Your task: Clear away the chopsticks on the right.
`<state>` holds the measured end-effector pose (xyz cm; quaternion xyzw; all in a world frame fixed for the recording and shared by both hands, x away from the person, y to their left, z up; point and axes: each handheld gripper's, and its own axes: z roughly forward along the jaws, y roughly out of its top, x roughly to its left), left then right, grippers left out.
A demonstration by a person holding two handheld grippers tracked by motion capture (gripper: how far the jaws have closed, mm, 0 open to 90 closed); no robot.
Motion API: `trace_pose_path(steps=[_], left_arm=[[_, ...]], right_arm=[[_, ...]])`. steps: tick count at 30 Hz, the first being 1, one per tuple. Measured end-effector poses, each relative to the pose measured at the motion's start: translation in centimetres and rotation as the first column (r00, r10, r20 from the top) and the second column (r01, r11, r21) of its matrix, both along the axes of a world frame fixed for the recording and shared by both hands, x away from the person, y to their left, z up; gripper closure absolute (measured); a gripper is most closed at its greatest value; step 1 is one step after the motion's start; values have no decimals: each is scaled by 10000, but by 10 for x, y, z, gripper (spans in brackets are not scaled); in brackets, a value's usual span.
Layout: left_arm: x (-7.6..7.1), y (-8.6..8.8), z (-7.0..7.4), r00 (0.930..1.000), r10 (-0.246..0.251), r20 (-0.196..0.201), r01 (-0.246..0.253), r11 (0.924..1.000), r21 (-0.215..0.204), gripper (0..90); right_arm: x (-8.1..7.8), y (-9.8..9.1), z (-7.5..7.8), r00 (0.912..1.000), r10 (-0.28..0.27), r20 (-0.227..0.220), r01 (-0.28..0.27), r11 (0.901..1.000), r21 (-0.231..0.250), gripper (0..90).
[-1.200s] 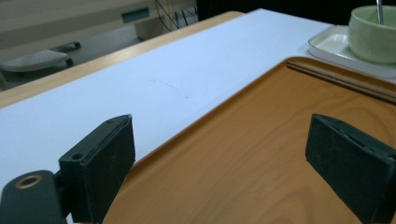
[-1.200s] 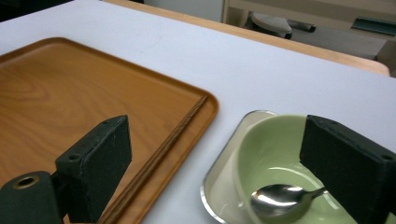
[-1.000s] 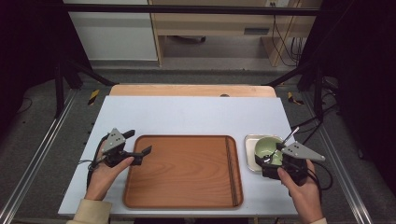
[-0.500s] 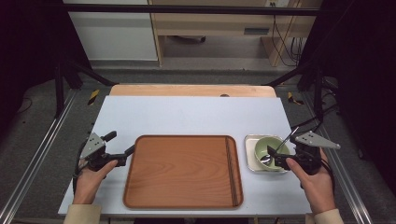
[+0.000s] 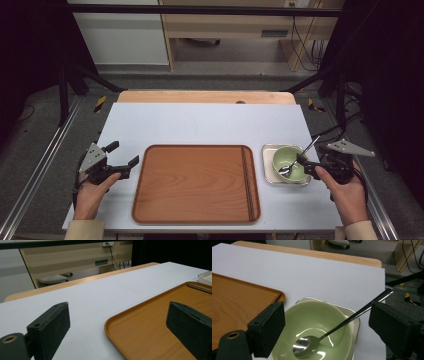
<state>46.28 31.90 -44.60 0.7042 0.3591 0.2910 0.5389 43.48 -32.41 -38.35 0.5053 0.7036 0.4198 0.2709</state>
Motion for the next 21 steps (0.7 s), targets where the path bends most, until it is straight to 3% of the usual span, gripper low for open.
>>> trace_pose_path(steps=[2,7,13,21], left_arm=[[0,2,1,9999,-19,-111,18,10000,-60,52],[0,6,0,9990,210,-401,-200,9995,241,56],[-1,14,0,9986,518,-123,-515,9983,281,54],[-1,19,-2,9977,653,-205,-648,9977,221,54]], right_arm=[[1,-3,1,9999,-140,-3,140,9999,101,151],[7,-13,2,9991,-419,4,419,9988,262,179],[19,-24,0,9975,-674,-217,687,9956,635,228],[36,-37,-15,9918,-940,-866,1039,9876,1176,331]])
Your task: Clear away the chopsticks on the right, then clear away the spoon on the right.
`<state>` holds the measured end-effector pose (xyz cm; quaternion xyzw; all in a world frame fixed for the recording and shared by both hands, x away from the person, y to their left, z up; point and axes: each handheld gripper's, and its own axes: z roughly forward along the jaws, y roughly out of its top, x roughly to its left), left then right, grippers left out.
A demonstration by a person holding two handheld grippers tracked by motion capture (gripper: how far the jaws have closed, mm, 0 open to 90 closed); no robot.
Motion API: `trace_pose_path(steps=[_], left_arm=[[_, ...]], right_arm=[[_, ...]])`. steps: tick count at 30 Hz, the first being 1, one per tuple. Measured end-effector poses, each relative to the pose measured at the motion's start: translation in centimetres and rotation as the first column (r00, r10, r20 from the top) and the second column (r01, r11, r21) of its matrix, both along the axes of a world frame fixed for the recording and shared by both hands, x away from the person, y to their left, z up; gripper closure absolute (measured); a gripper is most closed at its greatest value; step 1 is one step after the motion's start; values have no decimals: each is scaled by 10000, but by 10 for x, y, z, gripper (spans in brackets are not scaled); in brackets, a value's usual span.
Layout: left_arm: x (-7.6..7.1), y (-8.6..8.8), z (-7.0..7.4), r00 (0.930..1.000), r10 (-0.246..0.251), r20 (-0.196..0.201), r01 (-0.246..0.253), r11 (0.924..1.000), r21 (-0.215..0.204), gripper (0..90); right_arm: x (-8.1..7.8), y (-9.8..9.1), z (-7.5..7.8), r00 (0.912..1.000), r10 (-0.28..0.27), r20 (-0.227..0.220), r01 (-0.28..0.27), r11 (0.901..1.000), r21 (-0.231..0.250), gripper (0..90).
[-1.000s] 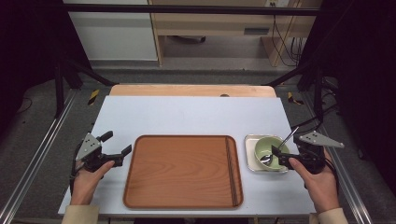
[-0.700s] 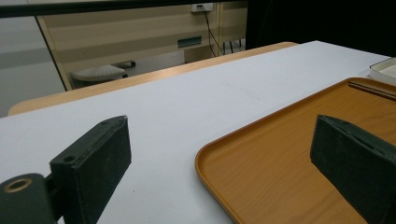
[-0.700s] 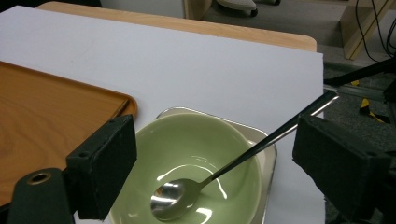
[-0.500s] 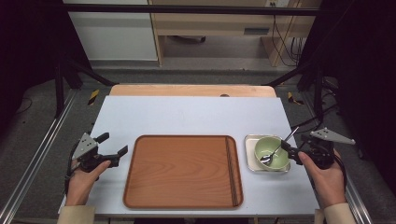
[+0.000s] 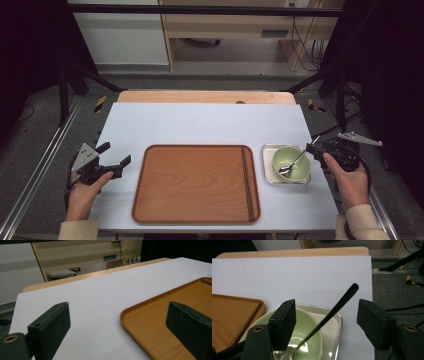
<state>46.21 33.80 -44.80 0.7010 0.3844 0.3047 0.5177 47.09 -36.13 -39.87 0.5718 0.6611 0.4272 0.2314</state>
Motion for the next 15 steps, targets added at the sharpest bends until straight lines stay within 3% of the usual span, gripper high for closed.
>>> trace_pose_path(steps=[7,15], left_arm=[[0,-2,-1,10000,-81,-33,81,9999,120,53],[0,-4,-2,9998,-180,8,180,9998,107,51]], right_arm=[[21,-8,-20,9975,115,-698,-60,9969,784,412],[34,-15,-32,9950,454,-885,-312,9874,1551,599]])
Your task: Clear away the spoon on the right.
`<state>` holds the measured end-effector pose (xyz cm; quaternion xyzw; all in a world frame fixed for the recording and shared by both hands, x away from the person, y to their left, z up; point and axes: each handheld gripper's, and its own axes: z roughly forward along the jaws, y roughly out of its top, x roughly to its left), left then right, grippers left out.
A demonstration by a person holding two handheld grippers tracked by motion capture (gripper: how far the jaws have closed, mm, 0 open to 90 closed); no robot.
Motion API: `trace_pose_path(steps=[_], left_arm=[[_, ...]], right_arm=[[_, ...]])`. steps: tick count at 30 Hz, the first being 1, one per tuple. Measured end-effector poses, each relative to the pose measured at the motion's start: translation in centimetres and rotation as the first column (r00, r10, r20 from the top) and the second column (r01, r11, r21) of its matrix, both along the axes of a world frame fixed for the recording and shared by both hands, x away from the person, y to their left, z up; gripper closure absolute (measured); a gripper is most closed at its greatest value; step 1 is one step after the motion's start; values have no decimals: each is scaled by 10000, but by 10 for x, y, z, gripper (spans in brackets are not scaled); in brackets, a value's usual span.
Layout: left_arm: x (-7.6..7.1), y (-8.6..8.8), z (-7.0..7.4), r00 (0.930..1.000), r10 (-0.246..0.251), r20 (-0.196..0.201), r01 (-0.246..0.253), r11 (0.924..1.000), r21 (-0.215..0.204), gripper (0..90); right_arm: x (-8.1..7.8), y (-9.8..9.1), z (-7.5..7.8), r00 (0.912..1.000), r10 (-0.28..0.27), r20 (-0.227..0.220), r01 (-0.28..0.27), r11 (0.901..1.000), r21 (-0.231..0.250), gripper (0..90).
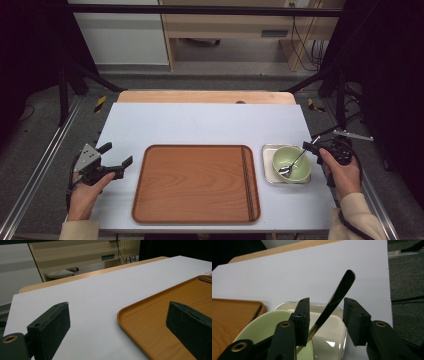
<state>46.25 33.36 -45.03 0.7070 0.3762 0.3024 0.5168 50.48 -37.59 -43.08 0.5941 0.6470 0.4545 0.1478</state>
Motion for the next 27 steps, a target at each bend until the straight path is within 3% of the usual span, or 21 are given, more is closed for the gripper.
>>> trace_pose_path(steps=[6,12,19,23,27], left_arm=[[0,-1,0,10000,-77,-12,77,10000,10,50],[0,0,-1,10000,-50,-20,50,10000,-42,50],[0,0,0,10000,-93,-2,93,9999,-68,50],[-1,0,0,10000,-85,42,85,9999,-102,50],[-1,1,1,9999,-73,90,74,9999,-145,50]], right_arm=[[-1,-1,1,9996,235,126,-238,9995,220,749],[-6,3,11,9968,569,564,-588,9977,328,826],[-13,17,31,9823,1340,1310,-1389,9899,290,893],[-17,27,50,9705,1730,1678,-1724,9849,-182,894],[-23,32,68,9580,1818,2216,-1718,9831,-639,893]])
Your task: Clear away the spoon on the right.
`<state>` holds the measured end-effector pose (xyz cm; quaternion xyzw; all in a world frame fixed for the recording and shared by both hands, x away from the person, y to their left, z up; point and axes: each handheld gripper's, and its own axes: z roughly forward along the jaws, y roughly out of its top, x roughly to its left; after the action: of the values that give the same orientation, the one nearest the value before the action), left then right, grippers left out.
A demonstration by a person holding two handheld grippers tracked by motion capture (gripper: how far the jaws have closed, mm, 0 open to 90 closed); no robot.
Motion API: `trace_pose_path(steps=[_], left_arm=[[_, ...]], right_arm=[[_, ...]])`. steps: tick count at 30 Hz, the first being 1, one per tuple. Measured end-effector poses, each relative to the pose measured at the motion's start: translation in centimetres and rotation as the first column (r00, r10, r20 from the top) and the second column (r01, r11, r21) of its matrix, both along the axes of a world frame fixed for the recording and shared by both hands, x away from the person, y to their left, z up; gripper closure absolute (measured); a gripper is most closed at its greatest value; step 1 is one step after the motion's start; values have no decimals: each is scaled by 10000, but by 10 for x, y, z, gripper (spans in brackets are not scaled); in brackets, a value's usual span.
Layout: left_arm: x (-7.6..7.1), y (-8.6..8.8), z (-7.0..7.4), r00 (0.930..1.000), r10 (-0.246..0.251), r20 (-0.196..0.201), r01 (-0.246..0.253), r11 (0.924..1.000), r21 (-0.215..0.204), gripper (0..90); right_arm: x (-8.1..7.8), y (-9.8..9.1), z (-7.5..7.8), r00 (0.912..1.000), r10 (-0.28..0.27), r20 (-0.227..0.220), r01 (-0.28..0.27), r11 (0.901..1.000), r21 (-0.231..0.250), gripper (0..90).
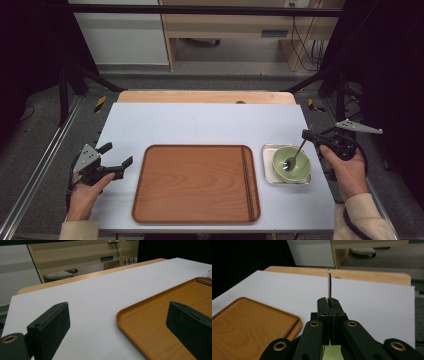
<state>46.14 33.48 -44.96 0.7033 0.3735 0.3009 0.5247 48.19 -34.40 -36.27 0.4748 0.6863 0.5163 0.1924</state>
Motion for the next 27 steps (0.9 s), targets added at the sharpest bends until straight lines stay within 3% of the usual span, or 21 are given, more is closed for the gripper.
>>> trace_pose_path(steps=[9,18,27], left_arm=[[-1,0,1,10000,-16,70,16,10000,-1,49],[-2,2,3,9997,49,227,-47,10000,-74,49],[-2,2,4,9997,9,252,-7,10000,-76,49]], right_arm=[[-14,12,43,9920,-24,1261,39,9999,-119,894],[-19,35,64,9840,379,1743,-366,9993,-103,894],[-20,66,71,9769,997,1888,-978,9950,-194,894]])
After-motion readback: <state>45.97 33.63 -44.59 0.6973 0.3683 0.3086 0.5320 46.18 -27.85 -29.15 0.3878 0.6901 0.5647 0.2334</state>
